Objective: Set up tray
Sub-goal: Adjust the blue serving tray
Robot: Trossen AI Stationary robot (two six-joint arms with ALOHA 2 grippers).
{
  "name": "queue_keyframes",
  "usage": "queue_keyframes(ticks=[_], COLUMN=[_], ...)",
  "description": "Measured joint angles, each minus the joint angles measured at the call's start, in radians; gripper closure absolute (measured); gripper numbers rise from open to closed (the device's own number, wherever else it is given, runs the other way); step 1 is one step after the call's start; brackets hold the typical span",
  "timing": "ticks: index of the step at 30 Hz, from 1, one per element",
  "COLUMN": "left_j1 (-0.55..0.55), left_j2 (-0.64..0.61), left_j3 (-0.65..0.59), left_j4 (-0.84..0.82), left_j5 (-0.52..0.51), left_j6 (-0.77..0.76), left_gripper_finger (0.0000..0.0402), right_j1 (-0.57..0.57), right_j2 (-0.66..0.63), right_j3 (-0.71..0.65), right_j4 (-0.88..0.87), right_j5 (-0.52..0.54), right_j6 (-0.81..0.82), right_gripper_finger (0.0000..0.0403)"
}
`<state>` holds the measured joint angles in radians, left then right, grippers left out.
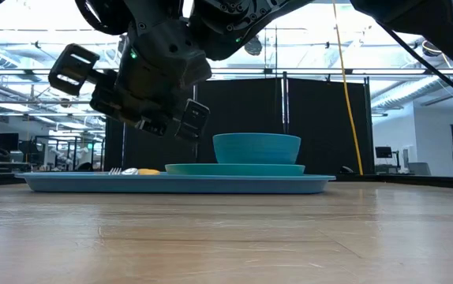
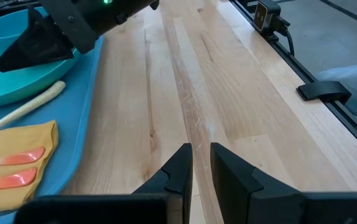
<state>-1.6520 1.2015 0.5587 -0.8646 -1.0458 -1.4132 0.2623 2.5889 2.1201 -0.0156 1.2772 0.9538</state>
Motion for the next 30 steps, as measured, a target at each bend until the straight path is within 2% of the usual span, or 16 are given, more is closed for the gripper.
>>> queue_keyframes(ticks=[3,6,9,11,13,16,20,23,26,30], left_j1=[0.000,0.000,0.000,0.000,0.000,0.000,0.000,0.000,0.002,0.002], left_j2=[0.000,0.000,0.000,0.000,0.000,0.001,0.001,0.001,0.001,0.001], left_j3=[0.000,0.000,0.000,0.000,0.000,0.000,0.000,0.000,0.000,0.000], left_j4=[0.001,0.001,0.000,0.000,0.000,0.000,0.000,0.000,0.000,-0.001], left_j5=[0.002,0.002,0.002,0.002,0.001,0.000,-0.018,-0.021,-0.021,-0.022], left_j6=[0.000,0.003,0.005,0.008,0.013,0.013,-0.012,-0.024,-0.037,-0.041], left_gripper_finger=[0.0339,0.0339,0.0339,0.0339,0.0339,0.0339,0.0339,0.0339,0.0339,0.0339], right_j1=[0.001,0.003,0.004,0.004,-0.001,-0.031,-0.101,-0.156,-0.205,-0.253], right_j2=[0.000,0.000,0.000,0.000,-0.015,-0.070,-0.170,-0.226,-0.273,-0.304], right_j3=[0.000,0.000,0.000,0.001,0.000,0.000,0.002,0.002,0.001,0.001], right_j4=[0.067,0.242,0.432,0.497,0.490,0.337,0.055,-0.130,-0.273,-0.384], right_j5=[-0.037,-0.113,-0.241,-0.292,-0.338,-0.466,-0.689,-0.863,-0.994,-1.103], right_j6=[-0.119,-0.394,-0.708,-0.797,-0.835,-0.754,-0.461,-0.333,-0.308,-0.355], right_gripper_finger=[0.0299,0.0303,0.0307,0.0310,0.0311,0.0312,0.0312,0.0312,0.0312,0.0312])
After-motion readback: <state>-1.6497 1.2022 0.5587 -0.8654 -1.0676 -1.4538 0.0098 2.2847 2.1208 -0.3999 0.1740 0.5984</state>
